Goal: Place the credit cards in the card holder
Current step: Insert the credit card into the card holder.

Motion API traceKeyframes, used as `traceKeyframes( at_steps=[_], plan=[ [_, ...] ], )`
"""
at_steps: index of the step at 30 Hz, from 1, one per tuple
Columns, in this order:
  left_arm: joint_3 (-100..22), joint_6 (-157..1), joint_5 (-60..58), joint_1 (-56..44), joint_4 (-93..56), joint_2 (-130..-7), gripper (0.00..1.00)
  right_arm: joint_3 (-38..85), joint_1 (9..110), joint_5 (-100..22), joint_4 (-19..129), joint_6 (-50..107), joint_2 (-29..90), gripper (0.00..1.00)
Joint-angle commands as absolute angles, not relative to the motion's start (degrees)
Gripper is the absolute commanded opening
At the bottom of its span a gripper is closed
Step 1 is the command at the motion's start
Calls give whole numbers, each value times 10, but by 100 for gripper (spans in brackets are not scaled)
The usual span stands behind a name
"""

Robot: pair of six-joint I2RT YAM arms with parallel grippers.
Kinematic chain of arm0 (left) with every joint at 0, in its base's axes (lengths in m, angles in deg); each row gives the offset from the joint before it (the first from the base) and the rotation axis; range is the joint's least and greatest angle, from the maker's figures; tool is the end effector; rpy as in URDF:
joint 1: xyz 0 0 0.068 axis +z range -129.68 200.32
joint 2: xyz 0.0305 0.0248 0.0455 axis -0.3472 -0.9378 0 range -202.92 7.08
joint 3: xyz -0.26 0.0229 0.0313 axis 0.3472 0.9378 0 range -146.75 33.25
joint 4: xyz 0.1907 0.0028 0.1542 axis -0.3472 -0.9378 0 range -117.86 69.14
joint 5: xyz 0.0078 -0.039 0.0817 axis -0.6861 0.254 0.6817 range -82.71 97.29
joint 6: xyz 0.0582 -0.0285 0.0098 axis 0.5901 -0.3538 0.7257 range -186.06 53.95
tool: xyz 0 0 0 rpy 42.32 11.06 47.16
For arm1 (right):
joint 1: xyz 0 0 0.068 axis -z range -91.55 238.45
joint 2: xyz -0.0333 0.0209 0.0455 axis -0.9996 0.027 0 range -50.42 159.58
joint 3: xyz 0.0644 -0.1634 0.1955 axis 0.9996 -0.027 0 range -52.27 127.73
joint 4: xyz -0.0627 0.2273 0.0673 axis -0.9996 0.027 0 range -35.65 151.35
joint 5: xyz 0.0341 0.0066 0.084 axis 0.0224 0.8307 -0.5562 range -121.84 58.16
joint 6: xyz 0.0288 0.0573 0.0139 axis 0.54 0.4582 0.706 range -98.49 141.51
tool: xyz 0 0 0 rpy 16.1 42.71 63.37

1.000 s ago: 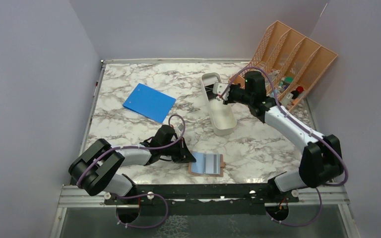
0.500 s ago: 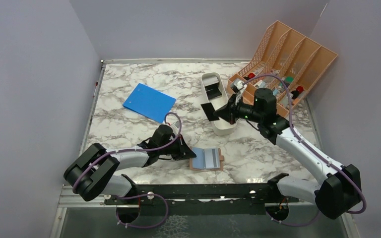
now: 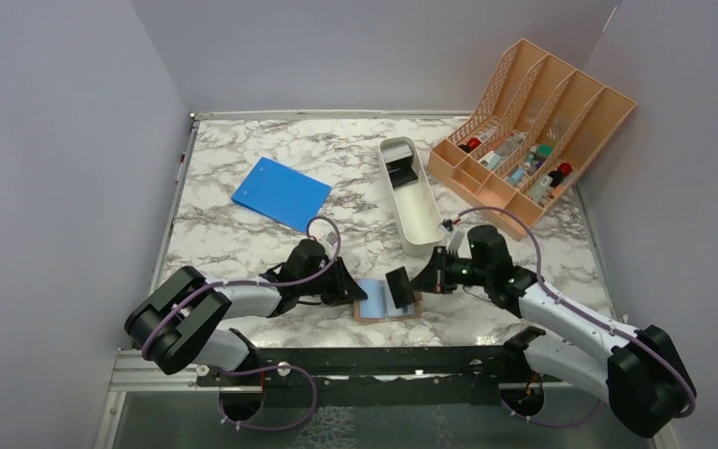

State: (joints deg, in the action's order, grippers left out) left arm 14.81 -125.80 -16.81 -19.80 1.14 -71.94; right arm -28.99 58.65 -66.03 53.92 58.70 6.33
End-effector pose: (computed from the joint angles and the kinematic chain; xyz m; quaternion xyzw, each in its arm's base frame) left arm 0.1626 -0.1645 0.1182 -0.0610 0.8837 -0.4457 0.1291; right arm 0.1606 0.1254 0.1865 -0.0858 0.8474 0.4671 0.2375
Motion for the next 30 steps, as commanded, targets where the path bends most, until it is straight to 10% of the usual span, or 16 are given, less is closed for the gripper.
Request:
traceKeyframes(
  at_steps=[1,12,19,30],
  plan=[
    [163,-1246,-160,-196,28,-725,26,-334,557,-652,467,679,65,1],
    [170,-1242,-179,-196,28,-713,30,-369,517,-604,388,717,118,1],
    [171,-1236,-199,-198,28,-715,4,-379,502,-561,371,723,133,1],
    [145,-1249,-188,-248,29,-743,3,-402,486,-518,365,743,155,1]
  ],
)
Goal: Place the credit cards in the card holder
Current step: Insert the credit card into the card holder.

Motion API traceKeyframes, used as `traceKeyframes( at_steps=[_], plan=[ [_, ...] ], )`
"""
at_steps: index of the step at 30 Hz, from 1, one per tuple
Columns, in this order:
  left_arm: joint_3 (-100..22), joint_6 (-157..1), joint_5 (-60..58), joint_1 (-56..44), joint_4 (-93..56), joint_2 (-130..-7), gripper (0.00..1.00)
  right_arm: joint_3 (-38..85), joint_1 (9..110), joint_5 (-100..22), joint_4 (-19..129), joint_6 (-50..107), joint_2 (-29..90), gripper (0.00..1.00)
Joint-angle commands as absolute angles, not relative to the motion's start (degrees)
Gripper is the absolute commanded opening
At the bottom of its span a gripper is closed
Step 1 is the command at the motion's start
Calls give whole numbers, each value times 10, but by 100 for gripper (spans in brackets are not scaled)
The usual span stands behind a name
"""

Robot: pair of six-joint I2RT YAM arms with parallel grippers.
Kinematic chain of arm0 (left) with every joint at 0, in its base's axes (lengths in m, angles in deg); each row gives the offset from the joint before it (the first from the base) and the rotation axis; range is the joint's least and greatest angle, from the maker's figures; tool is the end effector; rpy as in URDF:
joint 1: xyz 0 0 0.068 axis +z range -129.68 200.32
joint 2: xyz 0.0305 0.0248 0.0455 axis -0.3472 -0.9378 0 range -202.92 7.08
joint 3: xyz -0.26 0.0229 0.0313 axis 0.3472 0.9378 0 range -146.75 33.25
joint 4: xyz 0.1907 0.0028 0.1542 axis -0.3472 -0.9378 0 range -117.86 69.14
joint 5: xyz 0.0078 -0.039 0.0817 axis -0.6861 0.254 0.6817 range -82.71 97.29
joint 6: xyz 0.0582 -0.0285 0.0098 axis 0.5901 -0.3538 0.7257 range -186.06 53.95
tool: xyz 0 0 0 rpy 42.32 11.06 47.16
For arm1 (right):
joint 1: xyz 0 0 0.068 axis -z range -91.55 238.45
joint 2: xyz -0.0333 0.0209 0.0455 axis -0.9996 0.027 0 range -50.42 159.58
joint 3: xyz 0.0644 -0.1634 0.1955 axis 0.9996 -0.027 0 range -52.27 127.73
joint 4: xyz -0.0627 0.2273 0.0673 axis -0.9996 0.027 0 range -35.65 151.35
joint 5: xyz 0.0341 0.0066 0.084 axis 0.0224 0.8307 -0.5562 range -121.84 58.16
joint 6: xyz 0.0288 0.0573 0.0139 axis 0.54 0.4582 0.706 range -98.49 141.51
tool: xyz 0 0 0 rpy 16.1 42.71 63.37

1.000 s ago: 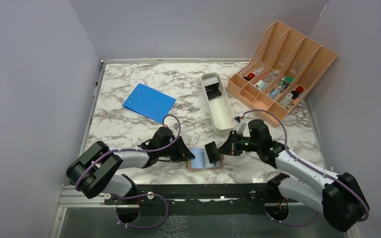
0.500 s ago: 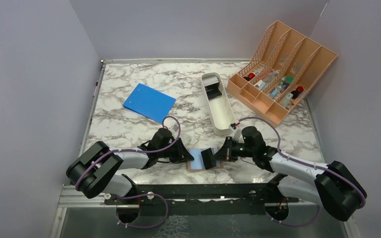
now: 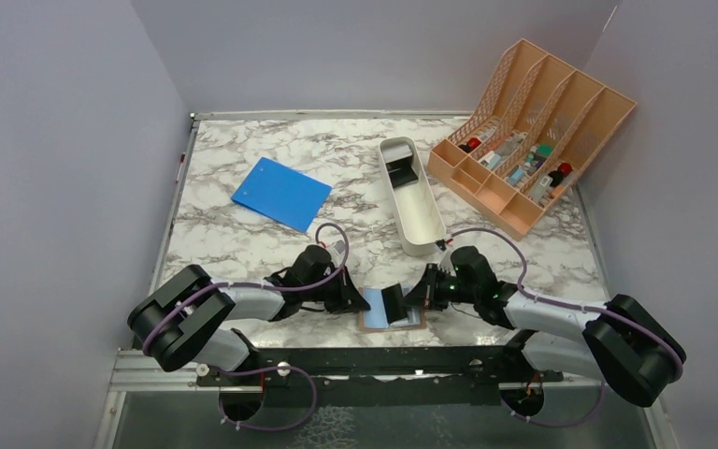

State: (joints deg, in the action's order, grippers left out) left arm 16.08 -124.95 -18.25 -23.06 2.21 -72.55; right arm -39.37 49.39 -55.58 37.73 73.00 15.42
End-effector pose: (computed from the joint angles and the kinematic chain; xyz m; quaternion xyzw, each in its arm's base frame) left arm 0.1489 -0.1712 0.1124 -0.0254 0.8864 -0.4499 0.1059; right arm 0.1414 0.1414 0.1276 0.0021 0.8781 0.4431 0.1805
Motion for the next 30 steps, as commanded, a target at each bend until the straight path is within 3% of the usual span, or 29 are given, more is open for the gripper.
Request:
traceKeyframes(
  at_steps=[1,7,16,30],
  plan=[
    [144,-1252,-184,-251,29,-744,4,-404,484,-513,370,746,152,1],
    [157,-1262,-160,-257,29,-729,9,-415,478,-466,420,753,103,1],
    [165,-1272,-132,-261,29,-720,8,-430,468,-459,465,755,59,1],
    [160,-1272,-130,-270,33,-728,8,-425,427,-465,414,760,138,1]
  ],
)
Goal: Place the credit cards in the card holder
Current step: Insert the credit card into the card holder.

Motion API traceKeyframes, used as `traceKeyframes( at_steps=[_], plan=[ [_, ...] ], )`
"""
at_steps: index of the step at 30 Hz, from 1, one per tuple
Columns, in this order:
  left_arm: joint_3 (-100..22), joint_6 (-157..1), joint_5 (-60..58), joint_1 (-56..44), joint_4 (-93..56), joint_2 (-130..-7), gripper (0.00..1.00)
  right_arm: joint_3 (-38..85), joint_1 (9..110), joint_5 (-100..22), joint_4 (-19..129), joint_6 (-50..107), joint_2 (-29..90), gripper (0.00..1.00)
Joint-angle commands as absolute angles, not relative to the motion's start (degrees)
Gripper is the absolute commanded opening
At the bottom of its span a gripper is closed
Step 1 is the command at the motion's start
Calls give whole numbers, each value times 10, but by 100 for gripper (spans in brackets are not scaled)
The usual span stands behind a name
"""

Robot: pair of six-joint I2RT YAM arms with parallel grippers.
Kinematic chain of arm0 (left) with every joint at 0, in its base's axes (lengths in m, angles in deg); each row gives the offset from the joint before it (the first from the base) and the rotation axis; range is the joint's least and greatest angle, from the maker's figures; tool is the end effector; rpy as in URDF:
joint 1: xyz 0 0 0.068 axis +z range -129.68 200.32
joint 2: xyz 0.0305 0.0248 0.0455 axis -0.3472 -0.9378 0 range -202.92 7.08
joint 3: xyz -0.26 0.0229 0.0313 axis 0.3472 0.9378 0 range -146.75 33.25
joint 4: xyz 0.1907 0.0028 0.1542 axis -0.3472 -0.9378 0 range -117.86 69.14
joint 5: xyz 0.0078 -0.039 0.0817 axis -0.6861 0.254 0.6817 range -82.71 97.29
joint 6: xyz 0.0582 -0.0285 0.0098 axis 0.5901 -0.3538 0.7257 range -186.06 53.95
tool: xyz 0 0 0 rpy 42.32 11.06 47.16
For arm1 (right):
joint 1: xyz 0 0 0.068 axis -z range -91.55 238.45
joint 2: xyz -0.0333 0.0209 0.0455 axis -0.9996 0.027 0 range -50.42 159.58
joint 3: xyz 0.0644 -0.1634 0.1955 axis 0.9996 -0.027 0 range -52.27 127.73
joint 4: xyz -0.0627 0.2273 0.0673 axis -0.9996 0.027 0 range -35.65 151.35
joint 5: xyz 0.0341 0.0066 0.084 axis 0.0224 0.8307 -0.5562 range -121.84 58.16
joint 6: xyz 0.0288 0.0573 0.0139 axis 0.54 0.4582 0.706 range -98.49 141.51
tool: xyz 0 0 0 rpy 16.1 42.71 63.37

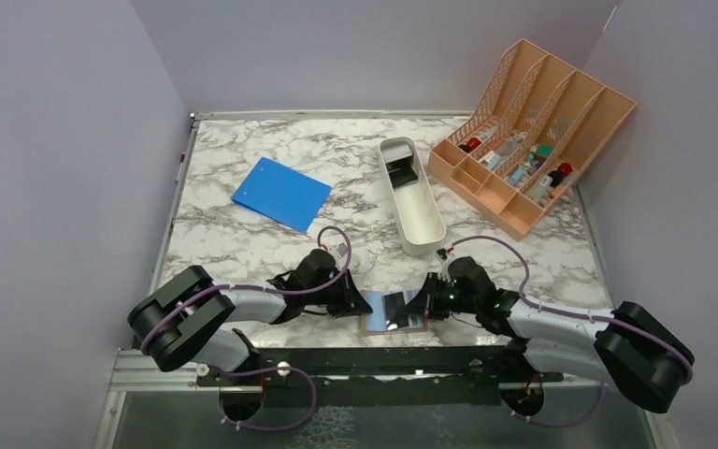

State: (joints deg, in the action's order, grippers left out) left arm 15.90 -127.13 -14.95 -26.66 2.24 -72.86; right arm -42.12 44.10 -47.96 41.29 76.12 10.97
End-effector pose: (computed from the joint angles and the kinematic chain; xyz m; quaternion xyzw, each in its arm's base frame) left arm 0.1411 -0.1797 0.1114 -0.0272 0.8909 -0.4412 0.1047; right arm 0.1222 0.1395 0.1199 0.0185 0.8925 0.4109 0.1852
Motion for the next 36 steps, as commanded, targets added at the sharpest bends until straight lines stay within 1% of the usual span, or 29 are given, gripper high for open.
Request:
traceKeyframes(
  at_steps=[1,5,11,16,22,28,32,34,36],
  plan=[
    [160,-1272,-130,-270,33,-728,9,-423,423,-464,411,761,143,1],
    [159,-1270,-134,-271,34,-731,11,-426,417,-454,395,768,146,1],
    [161,-1272,-140,-272,34,-724,23,-457,417,-432,363,792,124,1],
    [161,-1273,-145,-273,33,-711,28,-455,417,-422,363,797,110,1],
    [155,-1276,-147,-281,34,-710,28,-444,415,-421,351,805,115,1],
    [154,-1278,-143,-289,35,-709,28,-440,403,-419,317,823,157,1],
    [153,-1280,-141,-293,37,-710,28,-427,388,-411,319,825,179,8],
    [152,-1279,-140,-294,38,-712,28,-411,378,-400,346,813,178,11],
    [152,-1280,-139,-295,38,-714,28,-393,374,-385,392,799,169,19]
  ],
)
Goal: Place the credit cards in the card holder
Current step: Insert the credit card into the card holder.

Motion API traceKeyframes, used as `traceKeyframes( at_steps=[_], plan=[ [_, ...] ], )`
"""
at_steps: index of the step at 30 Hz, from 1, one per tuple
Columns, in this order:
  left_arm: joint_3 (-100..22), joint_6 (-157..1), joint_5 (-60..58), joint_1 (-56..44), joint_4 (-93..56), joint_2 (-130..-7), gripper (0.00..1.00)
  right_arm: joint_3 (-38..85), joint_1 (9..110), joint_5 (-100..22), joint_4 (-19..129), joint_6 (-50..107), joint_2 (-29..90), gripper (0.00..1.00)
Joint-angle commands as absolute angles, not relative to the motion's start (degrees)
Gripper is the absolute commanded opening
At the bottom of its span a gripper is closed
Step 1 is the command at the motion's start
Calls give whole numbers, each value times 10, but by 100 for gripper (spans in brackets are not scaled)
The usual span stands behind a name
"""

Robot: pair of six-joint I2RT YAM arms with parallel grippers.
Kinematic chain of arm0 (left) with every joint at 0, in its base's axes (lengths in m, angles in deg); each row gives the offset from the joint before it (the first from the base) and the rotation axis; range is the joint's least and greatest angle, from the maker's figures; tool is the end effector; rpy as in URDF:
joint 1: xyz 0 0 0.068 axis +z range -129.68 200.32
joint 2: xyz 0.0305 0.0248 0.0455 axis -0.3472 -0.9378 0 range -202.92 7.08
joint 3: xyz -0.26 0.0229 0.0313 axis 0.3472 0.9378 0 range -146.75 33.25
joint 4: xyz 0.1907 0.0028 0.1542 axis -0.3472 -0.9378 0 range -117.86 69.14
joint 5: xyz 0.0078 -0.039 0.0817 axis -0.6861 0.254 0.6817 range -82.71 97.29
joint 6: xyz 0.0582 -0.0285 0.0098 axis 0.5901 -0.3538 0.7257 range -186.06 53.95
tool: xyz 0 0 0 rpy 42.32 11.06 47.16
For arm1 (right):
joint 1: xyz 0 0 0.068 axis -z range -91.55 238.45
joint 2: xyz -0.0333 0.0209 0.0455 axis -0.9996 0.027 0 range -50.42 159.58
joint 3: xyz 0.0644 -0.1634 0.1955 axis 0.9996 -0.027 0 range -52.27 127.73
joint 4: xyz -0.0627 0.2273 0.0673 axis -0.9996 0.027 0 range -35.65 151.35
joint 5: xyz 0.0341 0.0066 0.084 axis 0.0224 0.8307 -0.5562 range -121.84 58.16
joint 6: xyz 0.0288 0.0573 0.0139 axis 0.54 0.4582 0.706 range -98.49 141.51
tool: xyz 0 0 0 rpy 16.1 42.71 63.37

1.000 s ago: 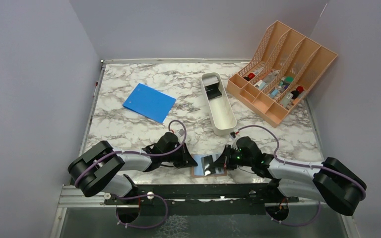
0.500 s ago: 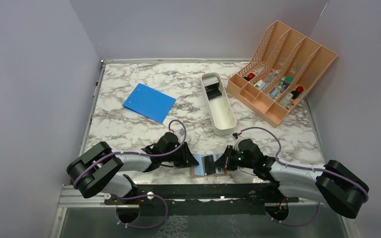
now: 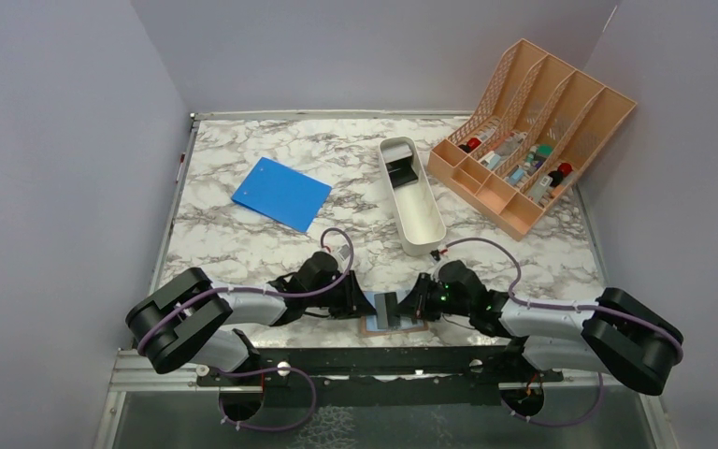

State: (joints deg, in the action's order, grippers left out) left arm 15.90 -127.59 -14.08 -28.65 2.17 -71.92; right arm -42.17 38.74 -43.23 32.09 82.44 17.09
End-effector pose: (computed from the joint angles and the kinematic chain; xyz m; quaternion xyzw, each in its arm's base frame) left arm 0.1354 -0.1841 0.1145 -0.0170 0.8890 -0.4452 0.1055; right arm 0.1203 0.1576 0.1167 0.0408 0.8835 0.4271 0.1883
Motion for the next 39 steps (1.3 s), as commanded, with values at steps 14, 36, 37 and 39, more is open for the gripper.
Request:
traceKeyframes(
  at_steps=[14,36,37,39],
  plan=[
    [159,-1281,-133,-297,43,-712,27,-360,374,-371,485,754,149,41],
    [153,-1271,-143,-302,66,-721,21,-331,368,-410,434,725,185,43],
    [151,-1270,-144,-302,67,-723,21,-331,367,-420,420,723,190,43],
    [149,-1270,-145,-303,69,-724,21,-330,365,-443,390,717,202,43]
  ],
)
